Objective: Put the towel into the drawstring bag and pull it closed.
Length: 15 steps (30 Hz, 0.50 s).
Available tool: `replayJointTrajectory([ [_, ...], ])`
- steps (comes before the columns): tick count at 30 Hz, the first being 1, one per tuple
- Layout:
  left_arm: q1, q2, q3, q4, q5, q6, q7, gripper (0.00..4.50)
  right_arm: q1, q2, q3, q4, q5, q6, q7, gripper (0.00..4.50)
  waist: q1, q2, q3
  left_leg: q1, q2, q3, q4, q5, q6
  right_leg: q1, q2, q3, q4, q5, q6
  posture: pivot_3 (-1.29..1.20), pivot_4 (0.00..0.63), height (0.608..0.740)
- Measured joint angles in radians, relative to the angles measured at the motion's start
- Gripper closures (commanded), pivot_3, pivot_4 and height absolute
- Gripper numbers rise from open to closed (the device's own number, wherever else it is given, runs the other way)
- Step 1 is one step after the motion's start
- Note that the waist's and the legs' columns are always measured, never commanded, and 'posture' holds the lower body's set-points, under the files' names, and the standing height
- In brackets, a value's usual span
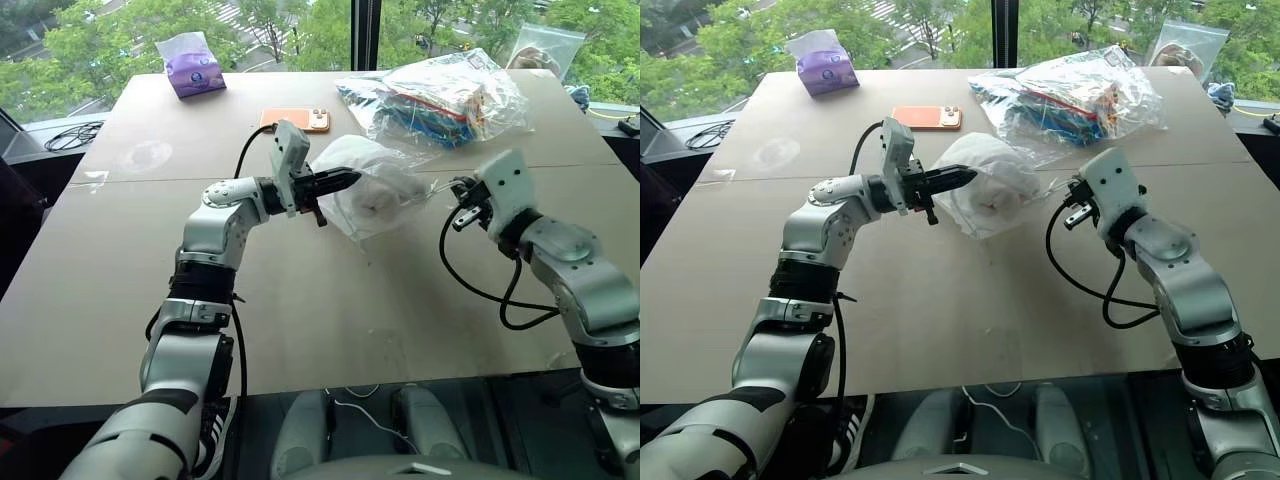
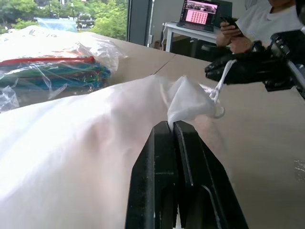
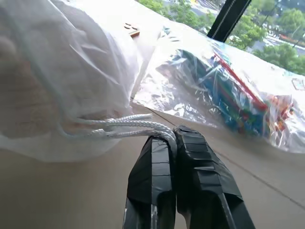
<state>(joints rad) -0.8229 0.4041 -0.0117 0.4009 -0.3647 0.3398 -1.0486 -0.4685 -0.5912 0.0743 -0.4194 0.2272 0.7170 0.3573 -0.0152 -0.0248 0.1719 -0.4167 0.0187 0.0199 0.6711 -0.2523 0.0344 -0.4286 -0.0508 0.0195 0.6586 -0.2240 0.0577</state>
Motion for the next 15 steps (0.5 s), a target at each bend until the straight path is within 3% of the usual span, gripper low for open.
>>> replayJointTrajectory([
  [3, -0.008, -0.006, -0.011, 0.064, 0.036, -0.057, -0.001, 4.50, -0.001, -0.002, 0.024, -0.054, 0.045, 0.101, 0.049, 4.45, 0.001, 0.000, 0.000, -0.001, 0.000, 0.000, 0.000, 0.000, 0.000, 0.000, 0.000, 0.000, 0.000, 0.000, 0.000, 0.00, 0.150, 0.740],
  [4, -0.020, -0.012, -0.011, 0.086, 0.042, -0.073, -0.001, 3.91, -0.001, -0.001, 0.029, -0.074, 0.066, 0.139, 0.065, 4.50, 0.002, 0.000, 0.000, -0.001, 0.000, 0.000, 0.001, 0.000, 0.000, 0.000, -0.001, 0.000, -0.001, 0.000, 0.000, 0.00, 0.150, 0.740],
  [6, -0.036, -0.018, -0.002, 0.092, 0.041, -0.084, -0.002, 3.30, -0.012, 0.004, 0.025, -0.098, 0.100, 0.194, 0.075, 4.50, 0.002, 0.000, 0.000, -0.002, -0.001, 0.000, 0.001, 0.000, 0.000, 0.000, -0.001, 0.000, -0.001, 0.000, 0.000, 0.00, 0.150, 0.740],
  [9, -0.043, -0.023, 0.043, 0.055, -0.024, -0.060, -0.019, 1.78, -0.031, 0.024, 0.001, -0.128, 0.145, 0.276, 0.073, 4.50, 0.002, 0.000, 0.000, -0.002, 0.000, 0.000, 0.001, 0.000, 0.000, 0.000, -0.001, 0.000, -0.001, 0.000, 0.000, 0.00, 0.150, 0.740],
  [15, 0.107, 0.086, 0.163, -0.226, -0.269, 0.241, -0.042, 1.78, -0.043, 0.058, -0.033, -0.147, 0.188, 0.392, 0.043, 4.50, -0.015, 0.001, 0.000, 0.000, 0.003, 0.000, 0.000, 0.000, 0.000, -0.001, 0.000, 0.000, 0.001, 0.000, 0.000, 0.00, 0.150, 0.740],
])
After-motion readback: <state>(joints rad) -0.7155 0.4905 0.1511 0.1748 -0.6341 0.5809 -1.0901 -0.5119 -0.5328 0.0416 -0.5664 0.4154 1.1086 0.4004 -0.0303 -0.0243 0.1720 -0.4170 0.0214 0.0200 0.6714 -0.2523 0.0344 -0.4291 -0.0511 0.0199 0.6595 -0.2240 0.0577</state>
